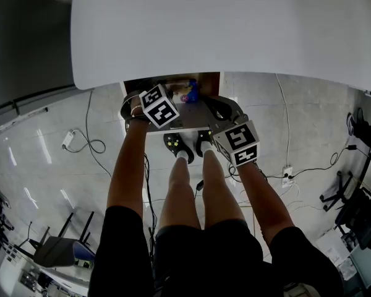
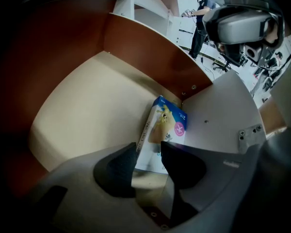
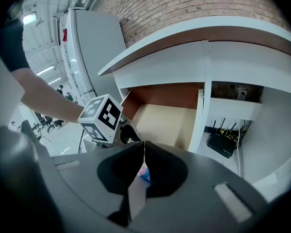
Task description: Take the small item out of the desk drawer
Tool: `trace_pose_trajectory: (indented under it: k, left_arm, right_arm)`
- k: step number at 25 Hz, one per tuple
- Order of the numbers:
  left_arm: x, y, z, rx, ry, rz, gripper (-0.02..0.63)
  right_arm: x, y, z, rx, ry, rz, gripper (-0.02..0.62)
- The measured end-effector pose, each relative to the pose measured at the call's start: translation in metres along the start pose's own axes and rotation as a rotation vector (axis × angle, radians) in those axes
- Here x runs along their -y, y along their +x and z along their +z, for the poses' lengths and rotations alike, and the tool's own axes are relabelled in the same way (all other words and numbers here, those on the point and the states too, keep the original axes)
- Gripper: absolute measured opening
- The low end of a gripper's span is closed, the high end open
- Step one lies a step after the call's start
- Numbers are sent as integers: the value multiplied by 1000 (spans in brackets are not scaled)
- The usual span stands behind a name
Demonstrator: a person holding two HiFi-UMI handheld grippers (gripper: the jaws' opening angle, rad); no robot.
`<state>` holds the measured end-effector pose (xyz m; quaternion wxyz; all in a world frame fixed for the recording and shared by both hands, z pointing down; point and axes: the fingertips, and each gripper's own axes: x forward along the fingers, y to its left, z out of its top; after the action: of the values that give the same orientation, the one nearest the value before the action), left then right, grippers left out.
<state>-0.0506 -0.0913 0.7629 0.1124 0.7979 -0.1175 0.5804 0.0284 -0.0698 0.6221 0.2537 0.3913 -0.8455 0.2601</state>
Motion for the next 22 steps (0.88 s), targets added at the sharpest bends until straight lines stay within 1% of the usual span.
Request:
trace_pose_trajectory:
  k: [2,9,15,22]
  left_arm:
    - [-1,-1,0,-9,27,-1,150]
    - [3,-11,0,4,55,12,144]
    - [7,-15,1,26,50,27,140]
    - [12,-24,1,50,50,48,139]
  right_arm:
    - [0,1,1,-1,-4,0,17]
    - [-6,1,0,-17,-26,4,21]
    - [-11,6,-4,-40,-53,12,29]
    - [-19,12,-9,-94,-117,27,51]
